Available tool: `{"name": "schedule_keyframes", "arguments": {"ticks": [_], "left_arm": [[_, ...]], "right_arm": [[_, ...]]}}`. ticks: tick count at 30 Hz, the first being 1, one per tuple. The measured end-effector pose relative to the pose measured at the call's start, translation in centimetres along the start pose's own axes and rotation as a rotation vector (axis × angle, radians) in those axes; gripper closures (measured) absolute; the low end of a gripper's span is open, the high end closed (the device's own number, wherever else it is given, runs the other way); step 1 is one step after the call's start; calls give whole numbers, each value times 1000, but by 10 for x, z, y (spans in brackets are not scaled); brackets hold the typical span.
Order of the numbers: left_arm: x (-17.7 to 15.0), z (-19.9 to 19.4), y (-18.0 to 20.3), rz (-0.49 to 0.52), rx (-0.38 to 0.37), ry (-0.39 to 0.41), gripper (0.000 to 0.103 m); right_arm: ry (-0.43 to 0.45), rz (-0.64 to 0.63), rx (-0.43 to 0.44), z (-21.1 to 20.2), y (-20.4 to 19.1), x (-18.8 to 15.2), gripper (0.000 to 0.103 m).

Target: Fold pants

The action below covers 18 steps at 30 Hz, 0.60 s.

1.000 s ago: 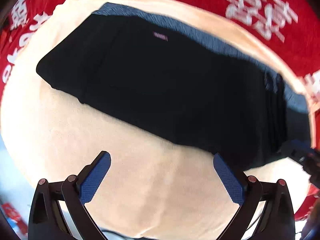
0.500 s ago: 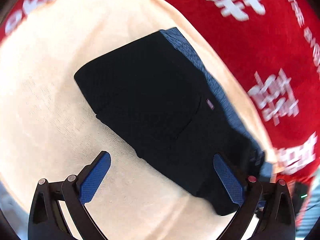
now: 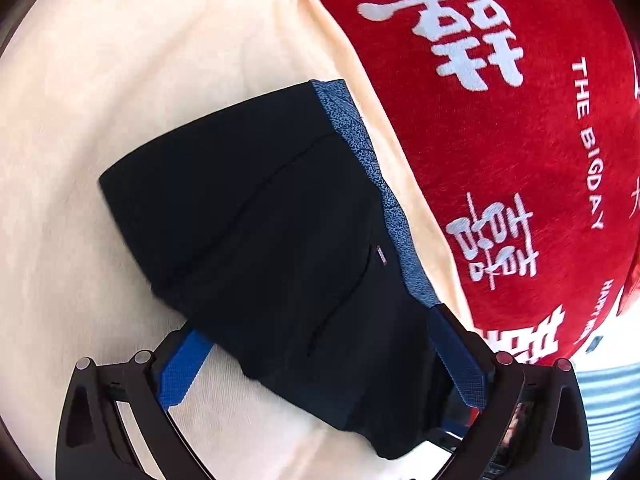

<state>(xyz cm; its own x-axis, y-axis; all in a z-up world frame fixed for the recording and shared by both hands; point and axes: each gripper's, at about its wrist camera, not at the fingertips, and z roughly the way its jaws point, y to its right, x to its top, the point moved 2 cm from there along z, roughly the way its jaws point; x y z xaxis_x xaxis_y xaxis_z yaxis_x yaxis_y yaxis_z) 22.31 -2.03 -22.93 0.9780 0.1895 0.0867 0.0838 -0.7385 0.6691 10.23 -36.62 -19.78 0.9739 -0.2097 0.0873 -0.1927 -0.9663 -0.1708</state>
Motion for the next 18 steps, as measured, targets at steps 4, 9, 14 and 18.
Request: {"name": "schedule_keyframes", "arguments": {"ticks": [4,9,14,18], "left_arm": [[5,3,3,-24,1,14,0],[11,-2,18,3,-40,48,0],[23,21,2,-76,9,47,0],[25,27,22,-31,130,151,16]], "right_arm": [[1,0,3,0,-1,-1,22],[4,-5,1,0,-1,-3,22],[4,0,1,-1,0,-3,22],[-10,-6,5,-11,0,4,22]]}}
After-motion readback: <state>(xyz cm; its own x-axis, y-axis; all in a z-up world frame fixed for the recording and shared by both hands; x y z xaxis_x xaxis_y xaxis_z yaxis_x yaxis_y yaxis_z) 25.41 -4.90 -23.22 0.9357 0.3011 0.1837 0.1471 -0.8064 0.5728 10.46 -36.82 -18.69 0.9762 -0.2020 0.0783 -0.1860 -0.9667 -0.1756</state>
